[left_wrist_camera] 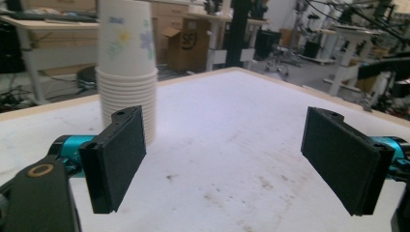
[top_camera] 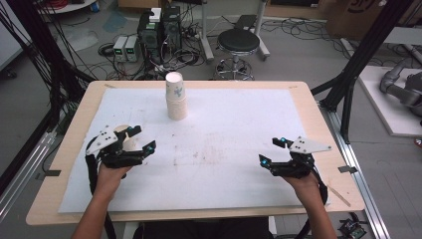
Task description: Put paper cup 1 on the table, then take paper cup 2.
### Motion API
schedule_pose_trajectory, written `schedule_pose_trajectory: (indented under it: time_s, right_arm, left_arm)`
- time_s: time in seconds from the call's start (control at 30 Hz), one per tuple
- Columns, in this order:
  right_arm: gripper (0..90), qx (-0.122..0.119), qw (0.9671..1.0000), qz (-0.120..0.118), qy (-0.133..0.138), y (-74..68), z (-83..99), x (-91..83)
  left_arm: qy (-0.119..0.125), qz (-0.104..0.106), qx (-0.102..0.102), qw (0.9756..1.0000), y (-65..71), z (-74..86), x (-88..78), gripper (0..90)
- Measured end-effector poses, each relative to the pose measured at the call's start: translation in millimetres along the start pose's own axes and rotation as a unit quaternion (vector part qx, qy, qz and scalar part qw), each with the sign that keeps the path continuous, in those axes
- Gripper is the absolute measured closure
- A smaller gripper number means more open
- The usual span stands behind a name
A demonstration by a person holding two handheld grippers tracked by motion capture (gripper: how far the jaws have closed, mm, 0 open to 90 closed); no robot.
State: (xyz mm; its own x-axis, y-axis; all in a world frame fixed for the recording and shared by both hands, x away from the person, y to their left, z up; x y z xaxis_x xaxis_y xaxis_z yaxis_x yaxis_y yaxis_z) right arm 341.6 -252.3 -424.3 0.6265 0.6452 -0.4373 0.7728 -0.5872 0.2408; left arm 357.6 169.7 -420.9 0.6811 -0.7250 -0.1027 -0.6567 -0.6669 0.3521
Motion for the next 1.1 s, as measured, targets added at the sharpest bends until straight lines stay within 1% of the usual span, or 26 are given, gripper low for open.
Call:
schedule_pose_trajectory:
  time_s: [0.1, 0.17, 0.37, 0.47, 0.53, 0.63, 0.7, 0.83, 0.87, 1.0, 1.1]
  right_arm:
    - [19.8, 0.0, 1.0, 0.008, -0.002, 2.3, 2.6, -2.5]
    - [19.8, 0.0, 0.9999, 0.013, -0.002, 3.4, 3.6, -4.1]
    - [19.9, 0.004, 0.9997, 0.025, 0.001, 6.3, 5.1, -8.7]
    - [19.9, 0.012, 0.9995, 0.03, 0.003, 8.9, 6.3, -10.9]
    - [19.9, 0.017, 0.9993, 0.032, 0.004, 10.0, 6.9, -11.5]
    - [19.9, 0.018, 0.9994, 0.029, 0.002, 9.2, 7.9, -11.7]
    - [19.9, 0.019, 0.9996, 0.023, 0.003, 7.8, 7.6, -11.5]
    - [19.9, 0.014, 0.9996, 0.025, 0.004, 7.2, 6.8, -12.7]
    - [19.9, 0.015, 0.9995, 0.027, 0.003, 7.3, 7.3, -13.4]
    - [19.9, 0.021, 0.9993, 0.029, 0.005, 8.5, 9.3, -17.0]
    - [19.8, 0.025, 0.9991, 0.033, 0.007, 9.3, 8.9, -19.0]
  left_arm:
    - [-0.009, 0.009, 0.004, 0.9999, 5.2, 3.3, 4.3, 16.1]
    - [-0.009, 0.009, 0.006, 0.9999, 6.5, 4.3, 4.8, 16.1]
    - [-0.007, 0.006, 0.0, 1.0, 3.7, 5.9, 4.4, 16.1]
    - [-0.011, 0.007, 0.001, 0.9999, 3.1, 7.8, 5.5, 16.1]
    - [-0.012, 0.005, 0.0, 0.9999, 3.9, 8.4, 5.8, 16.2]
    - [-0.014, 0.003, -0.001, 0.9999, 5.9, 9.2, 6.5, 16.2]
    - [-0.012, 0.001, -0.001, 0.9999, 7.3, 9.7, 6.9, 16.2]
    - [-0.014, 0.005, 0.0, 0.9999, 8.9, 9.5, 9.6, 16.2]
    - [-0.015, 0.006, -0.002, 0.9999, 9.2, 10.0, 10.3, 16.2]
    - [-0.022, 0.007, 0.001, 0.9997, 9.7, 12.3, 12.8, 16.3]
    - [-0.022, 0.015, -0.002, 0.9997, 10.9, 12.9, 14.8, 16.3]
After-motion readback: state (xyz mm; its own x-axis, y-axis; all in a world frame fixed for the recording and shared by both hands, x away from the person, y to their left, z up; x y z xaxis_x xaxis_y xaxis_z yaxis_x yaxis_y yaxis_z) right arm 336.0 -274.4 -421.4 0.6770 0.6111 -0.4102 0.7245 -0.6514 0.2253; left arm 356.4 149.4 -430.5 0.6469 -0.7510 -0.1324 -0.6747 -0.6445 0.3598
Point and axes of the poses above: each handheld gripper's, and its own axes: x roughly forward along the jaws, z roughly out of its underside, y roughly to its right, the point moved 7 cm from there along x, roughly forward along the jaws, and after that the axes turned 14 degrees about -x, right-handed, at the moved point
